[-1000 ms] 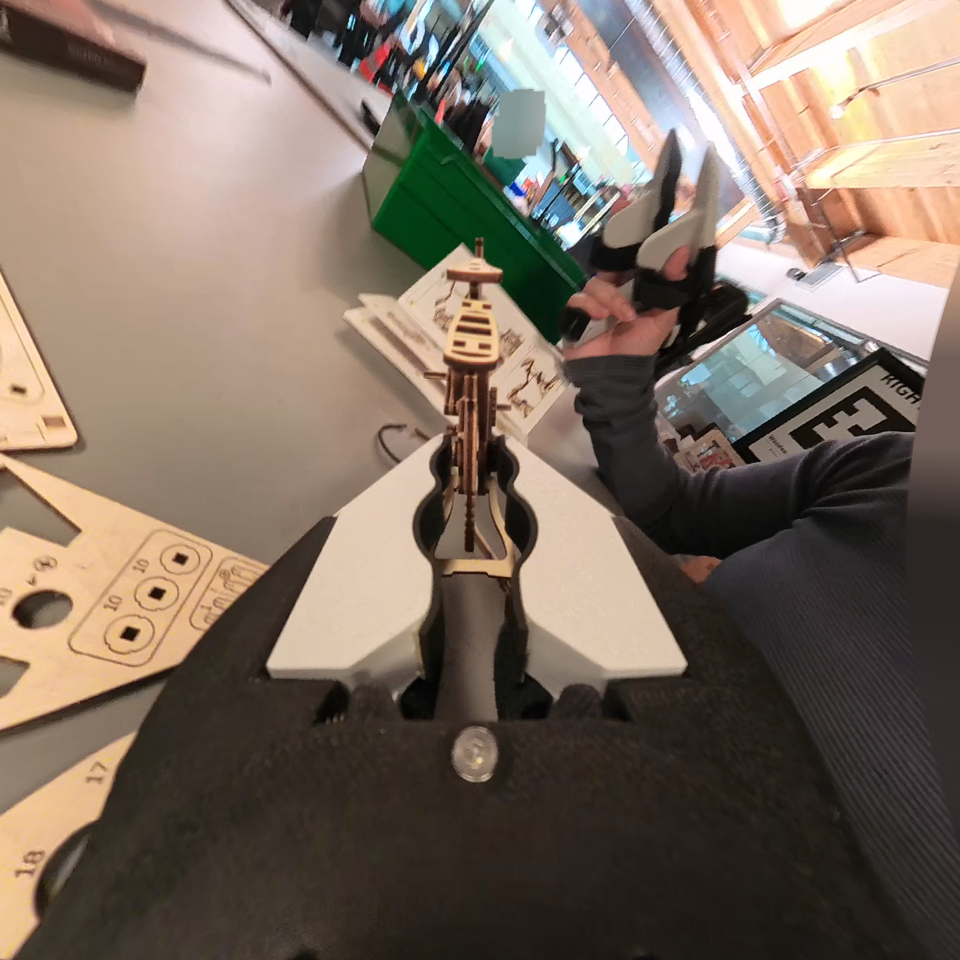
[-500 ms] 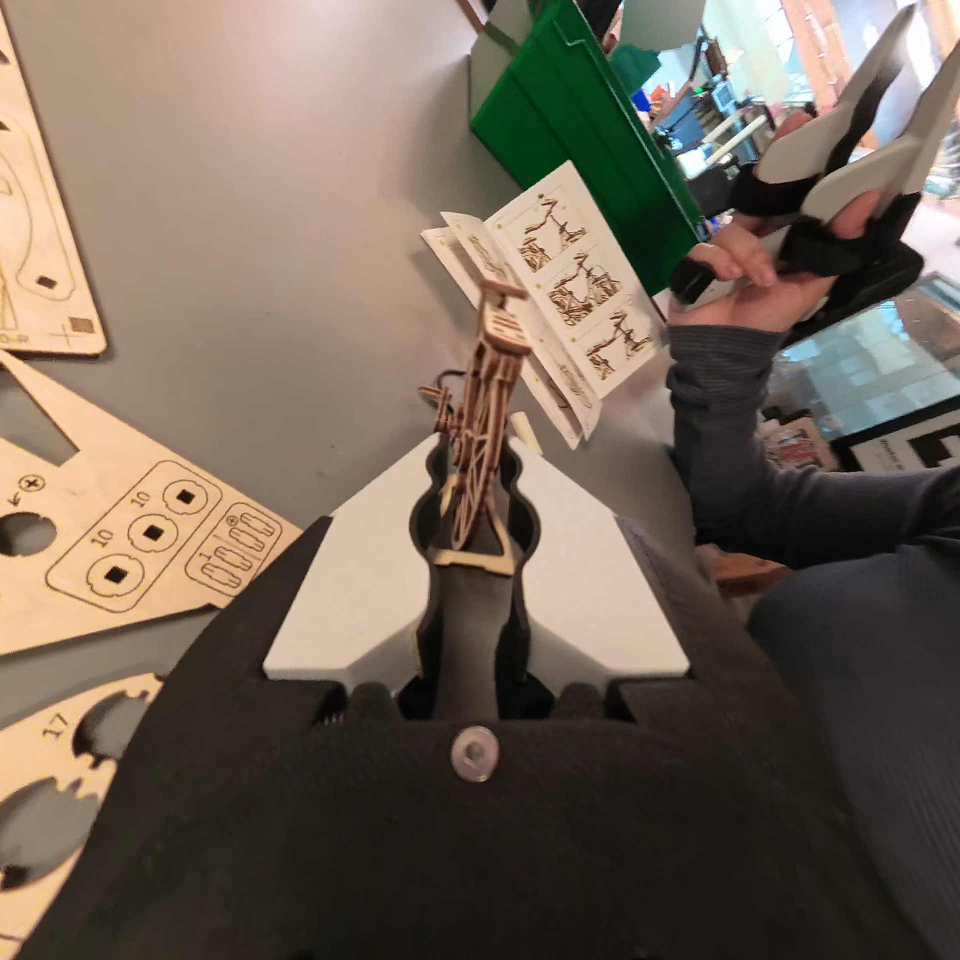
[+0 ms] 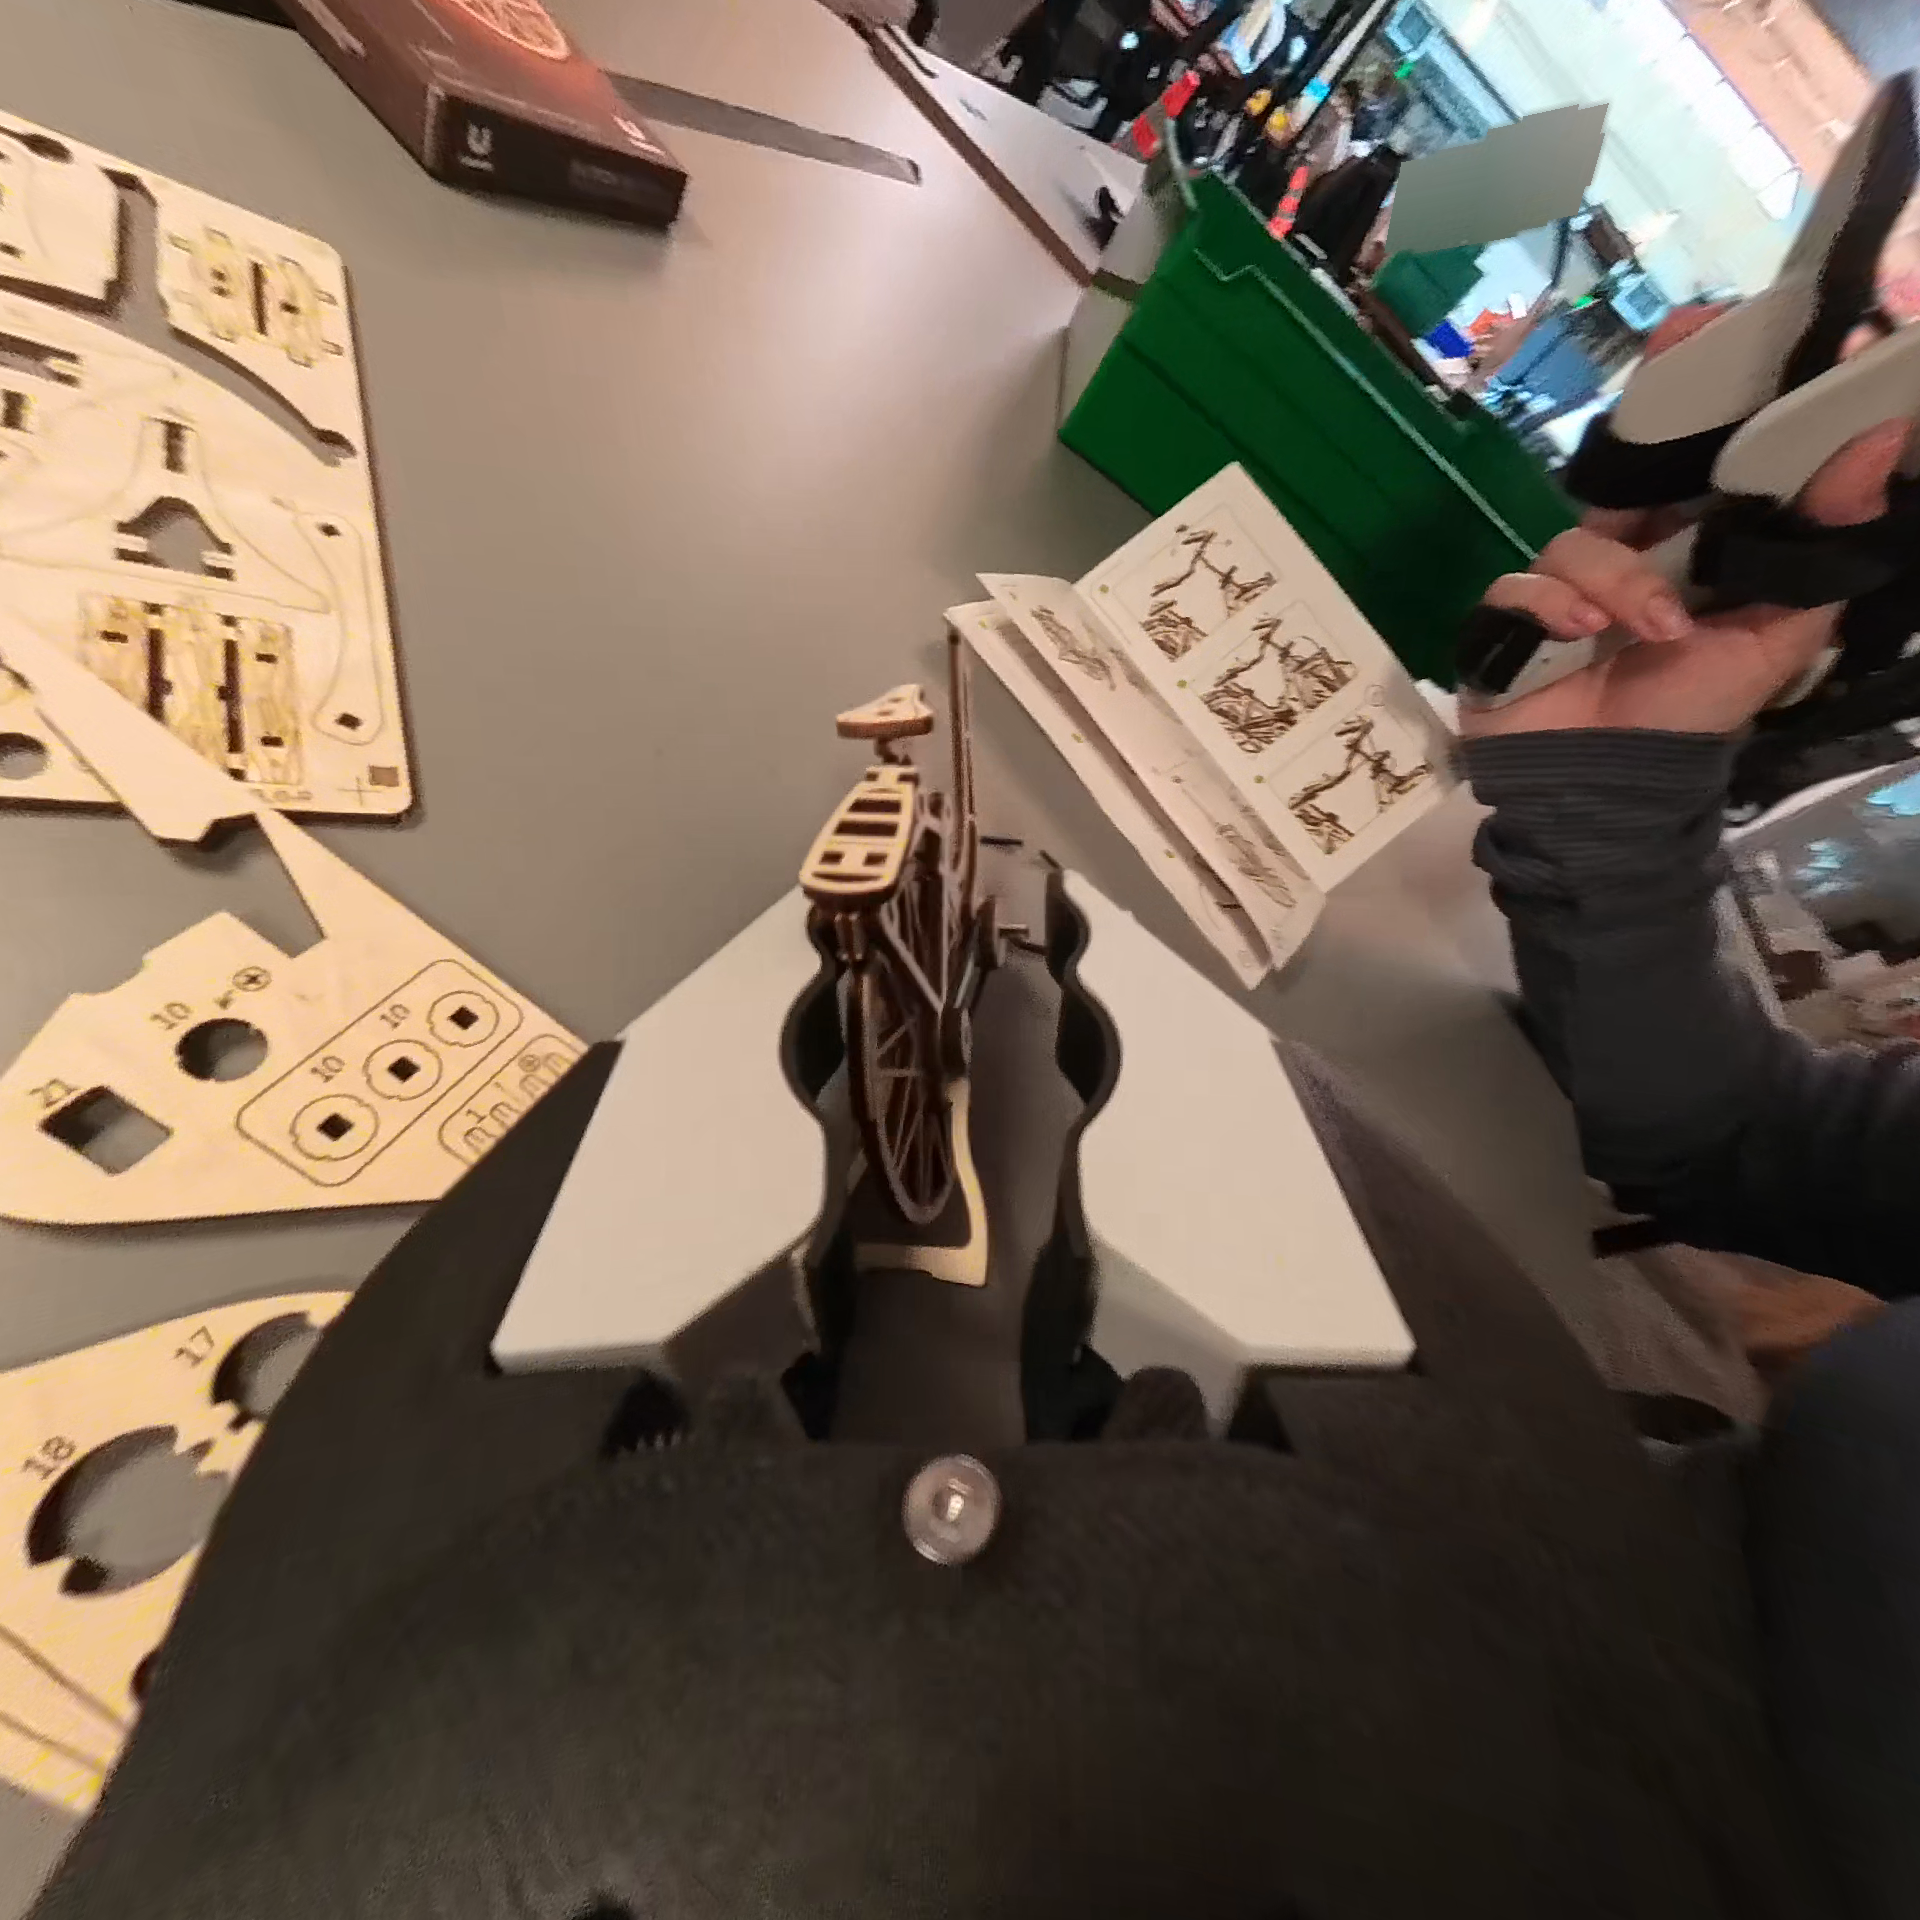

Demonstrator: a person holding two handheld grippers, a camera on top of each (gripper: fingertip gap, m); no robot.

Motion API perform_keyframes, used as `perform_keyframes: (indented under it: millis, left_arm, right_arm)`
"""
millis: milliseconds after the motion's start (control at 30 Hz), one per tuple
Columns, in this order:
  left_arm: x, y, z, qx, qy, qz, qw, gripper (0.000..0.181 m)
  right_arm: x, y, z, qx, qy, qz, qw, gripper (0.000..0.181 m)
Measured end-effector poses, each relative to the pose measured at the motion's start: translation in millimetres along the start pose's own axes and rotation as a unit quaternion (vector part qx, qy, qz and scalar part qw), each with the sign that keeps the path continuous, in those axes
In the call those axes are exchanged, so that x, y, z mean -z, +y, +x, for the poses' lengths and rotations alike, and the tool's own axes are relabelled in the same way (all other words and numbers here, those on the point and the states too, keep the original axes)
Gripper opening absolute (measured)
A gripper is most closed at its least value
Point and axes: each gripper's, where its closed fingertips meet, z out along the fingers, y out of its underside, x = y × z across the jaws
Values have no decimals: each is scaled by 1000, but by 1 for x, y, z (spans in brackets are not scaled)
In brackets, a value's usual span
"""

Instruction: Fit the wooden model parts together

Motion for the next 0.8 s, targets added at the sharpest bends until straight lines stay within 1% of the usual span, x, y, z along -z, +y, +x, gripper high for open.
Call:
perform_keyframes:
  millis: [67, 167, 333, 400, 500, 533, 567, 600, 633, 733, 800]
  left_arm:
    - [-1, 2, -4, -9, -26, -4, 1000, 38]
    - [-4, 7, -5, -12, -46, -18, 999, 43]
    - [1, 0, -14, -6, -84, 13, 996, 66]
    - [2, -1, -16, -6, -89, 13, 996, 69]
    - [-2, 5, -12, -20, -88, -8, 996, 69]
    - [-3, 8, -9, -30, -88, -17, 995, 72]
    - [-6, 10, -4, -49, -80, -26, 995, 87]
    - [-8, 11, -1, -71, -83, -32, 994, 111]
    - [-9, 14, 0, -104, -91, -46, 989, 119]
    - [-10, 23, -6, -208, -137, -89, 964, 128]
    - [-12, 24, -6, -246, -150, -94, 953, 127]
  right_arm:
    - [0, 0, 0, 1, 1, -1, 1000, 32]
    - [0, 0, 1, 1, 1, 0, 1000, 32]
    - [0, -1, 2, 0, 2, 1, 1000, 32]
    - [0, 0, 2, -1, 2, 0, 1000, 32]
    - [0, 0, 2, -2, 1, -1, 1000, 32]
    - [1, -1, 2, -2, 1, -1, 1000, 32]
    - [1, -1, 2, -1, 2, -1, 1000, 32]
    - [1, -1, 3, -1, 3, 0, 1000, 32]
    - [1, -2, 3, -2, 3, -1, 1000, 32]
    - [1, -2, 5, -8, 5, -1, 1000, 32]
    - [1, -1, 5, -13, 3, -4, 1000, 32]
